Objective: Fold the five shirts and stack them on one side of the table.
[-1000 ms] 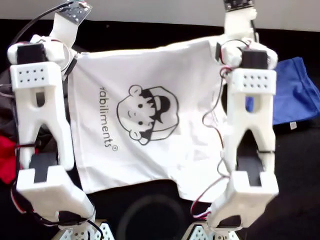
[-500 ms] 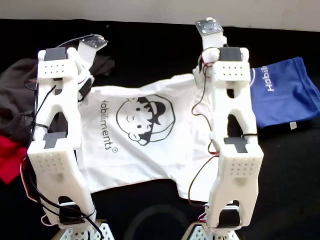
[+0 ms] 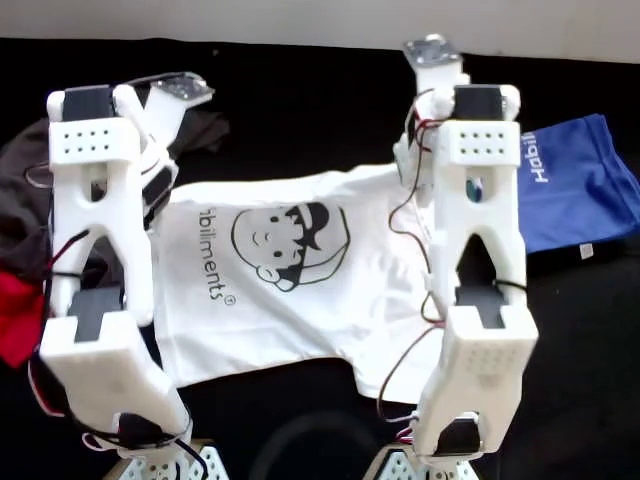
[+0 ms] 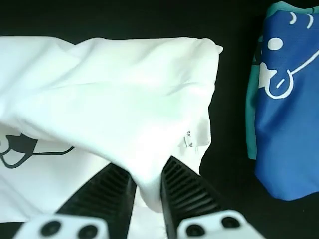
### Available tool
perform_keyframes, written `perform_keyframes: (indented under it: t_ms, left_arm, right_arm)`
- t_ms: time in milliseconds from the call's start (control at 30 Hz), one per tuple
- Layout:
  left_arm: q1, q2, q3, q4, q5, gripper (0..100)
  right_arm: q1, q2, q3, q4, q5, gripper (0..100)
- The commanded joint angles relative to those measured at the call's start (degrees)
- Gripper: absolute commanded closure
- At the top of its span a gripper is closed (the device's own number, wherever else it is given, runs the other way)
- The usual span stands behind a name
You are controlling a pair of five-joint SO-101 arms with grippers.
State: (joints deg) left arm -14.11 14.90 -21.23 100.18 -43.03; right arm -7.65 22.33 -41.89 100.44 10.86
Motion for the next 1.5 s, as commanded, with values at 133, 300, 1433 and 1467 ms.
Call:
perform_keyframes:
  t_ms: [133, 300, 1433, 1467]
  left_arm:
    - [-2.3, -18.3, 28.3, -9.6, -7.6, 99]
    - [-2.4, -26.2, 43.5, -15.0, -7.6, 99]
    - [-2.4, -37.9, 71.9, -19.7, -10.3, 99]
    - [-2.4, -37.9, 72.5, -19.9, -10.4, 99]
  right_arm:
    - [-1.6, -20.2, 24.8, -4.0, -1.6, 99.3]
    - [1.6, -33.6, 49.4, -12.7, -1.0, 99.3]
    - [13.7, -79.6, 98.2, -6.5, 30.3, 99.3]
    - [14.4, -79.7, 98.9, -6.8, 31.5, 99.3]
